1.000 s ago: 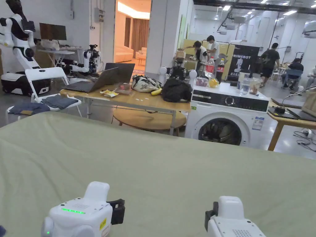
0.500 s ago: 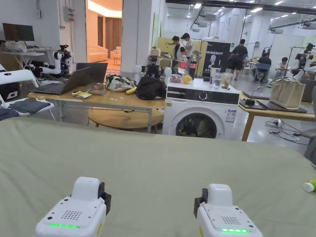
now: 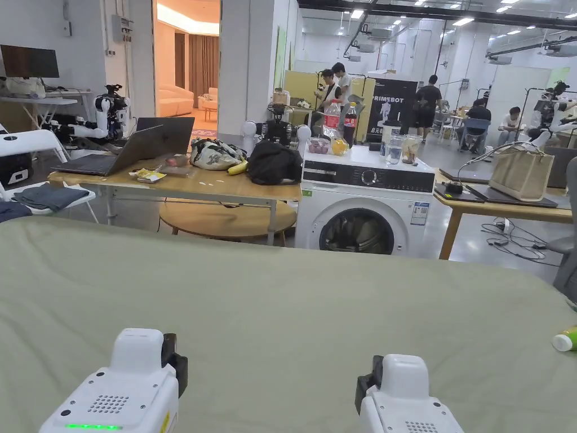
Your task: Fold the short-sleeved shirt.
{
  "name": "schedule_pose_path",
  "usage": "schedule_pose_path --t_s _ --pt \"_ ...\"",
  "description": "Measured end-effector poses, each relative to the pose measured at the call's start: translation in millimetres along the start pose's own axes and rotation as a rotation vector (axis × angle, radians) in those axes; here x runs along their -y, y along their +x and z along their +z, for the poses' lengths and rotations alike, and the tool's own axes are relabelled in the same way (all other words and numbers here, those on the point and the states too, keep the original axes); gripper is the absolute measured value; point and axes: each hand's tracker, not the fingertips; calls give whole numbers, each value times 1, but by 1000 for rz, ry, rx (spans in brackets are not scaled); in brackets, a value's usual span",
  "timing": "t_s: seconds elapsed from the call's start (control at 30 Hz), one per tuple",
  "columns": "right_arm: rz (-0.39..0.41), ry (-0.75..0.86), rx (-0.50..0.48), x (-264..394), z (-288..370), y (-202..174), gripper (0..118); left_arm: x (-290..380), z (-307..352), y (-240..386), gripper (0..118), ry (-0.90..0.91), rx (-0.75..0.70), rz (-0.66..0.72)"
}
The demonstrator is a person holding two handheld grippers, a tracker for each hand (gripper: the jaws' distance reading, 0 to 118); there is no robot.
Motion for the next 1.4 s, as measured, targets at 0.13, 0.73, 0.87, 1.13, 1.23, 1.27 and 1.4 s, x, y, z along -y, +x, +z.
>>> schedule_pose_path --t_s 0.13,0.73,0.87,1.13,1.23,1.27,1.4 --pt "-10 -5 1 -1 1 0 0 1 2 2 0 1 10 -16" --pt "16 6 32 -7 4 8 63 -2 3 -2 27 -15 -19 -6" --pt "-13 5 58 -5 3 8 77 1 -2 0 72 -34 -23 -7" --pt "-14 20 28 -4 2 7 86 6 8 1 80 24 -1 -17" --pt "6 16 34 -3 2 4 86 5 9 4 80 28 1 -36" --pt "3 13 24 -2 2 4 86 5 9 4 80 35 -5 -42" --pt "-32 -12 -13 0 -1 3 86 6 14 3 80 95 -1 -18"
